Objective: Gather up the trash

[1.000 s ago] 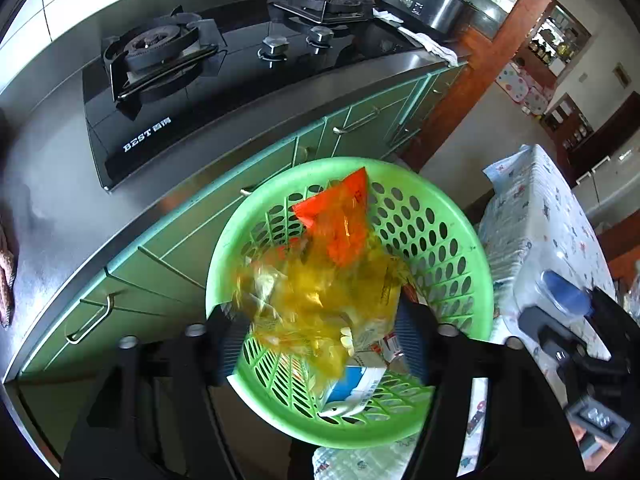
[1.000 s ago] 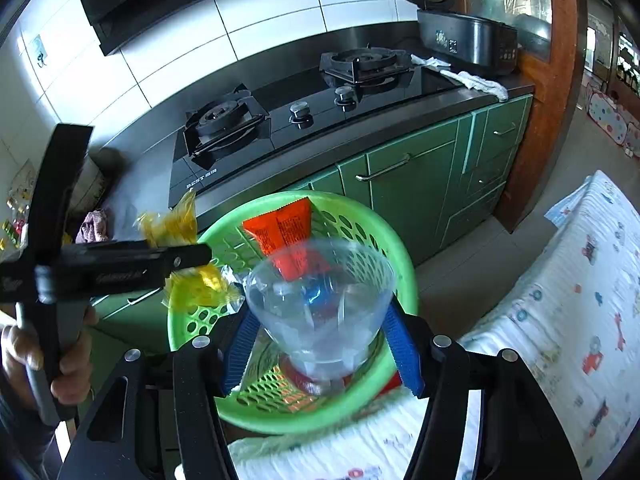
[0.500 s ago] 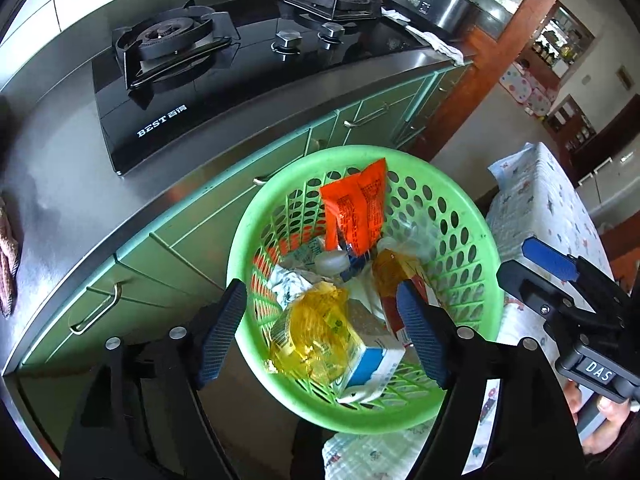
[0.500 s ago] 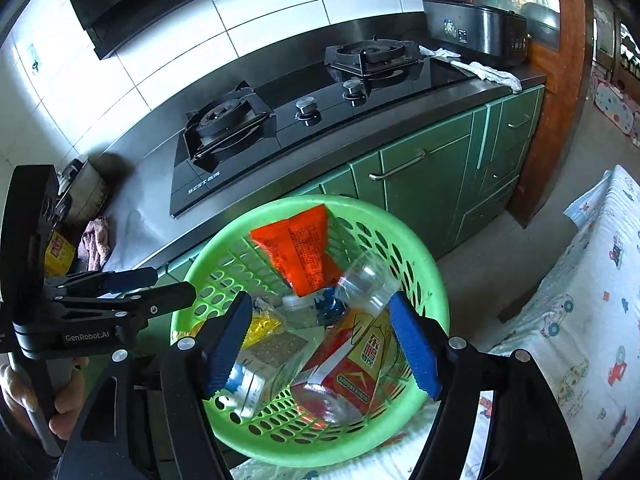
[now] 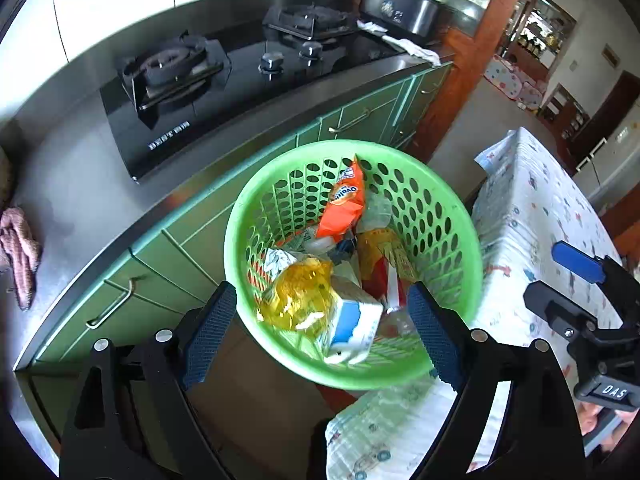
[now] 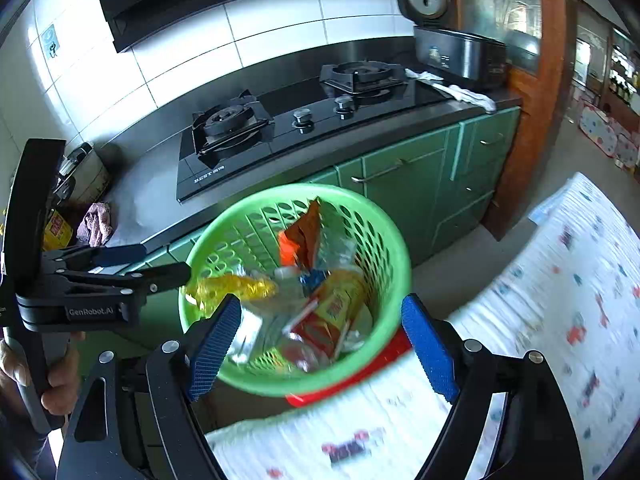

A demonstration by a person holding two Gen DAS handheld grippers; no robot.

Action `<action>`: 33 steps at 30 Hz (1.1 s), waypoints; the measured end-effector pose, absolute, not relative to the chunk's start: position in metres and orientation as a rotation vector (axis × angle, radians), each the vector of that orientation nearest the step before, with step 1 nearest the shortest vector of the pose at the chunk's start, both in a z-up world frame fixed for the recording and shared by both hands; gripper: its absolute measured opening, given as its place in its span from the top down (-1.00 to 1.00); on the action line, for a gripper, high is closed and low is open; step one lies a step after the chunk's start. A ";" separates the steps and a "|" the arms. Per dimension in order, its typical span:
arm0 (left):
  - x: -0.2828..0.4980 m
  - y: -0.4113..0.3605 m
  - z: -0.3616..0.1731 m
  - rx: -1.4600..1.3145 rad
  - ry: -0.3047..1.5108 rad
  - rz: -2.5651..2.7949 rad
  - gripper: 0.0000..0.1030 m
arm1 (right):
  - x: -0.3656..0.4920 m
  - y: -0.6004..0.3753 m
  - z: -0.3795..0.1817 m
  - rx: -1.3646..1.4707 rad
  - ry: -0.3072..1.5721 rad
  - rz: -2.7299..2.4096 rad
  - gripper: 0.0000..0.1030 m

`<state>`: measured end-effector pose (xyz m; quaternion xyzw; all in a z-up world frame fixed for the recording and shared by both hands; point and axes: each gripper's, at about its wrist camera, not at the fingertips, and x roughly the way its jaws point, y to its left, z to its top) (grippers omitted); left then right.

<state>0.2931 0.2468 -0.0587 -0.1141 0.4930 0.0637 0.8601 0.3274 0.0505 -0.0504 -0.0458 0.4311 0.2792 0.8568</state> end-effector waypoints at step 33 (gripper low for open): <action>0.105 0.108 -0.002 -0.012 0.708 0.108 -0.90 | 0.120 -0.104 -0.030 0.000 0.810 0.328 -0.78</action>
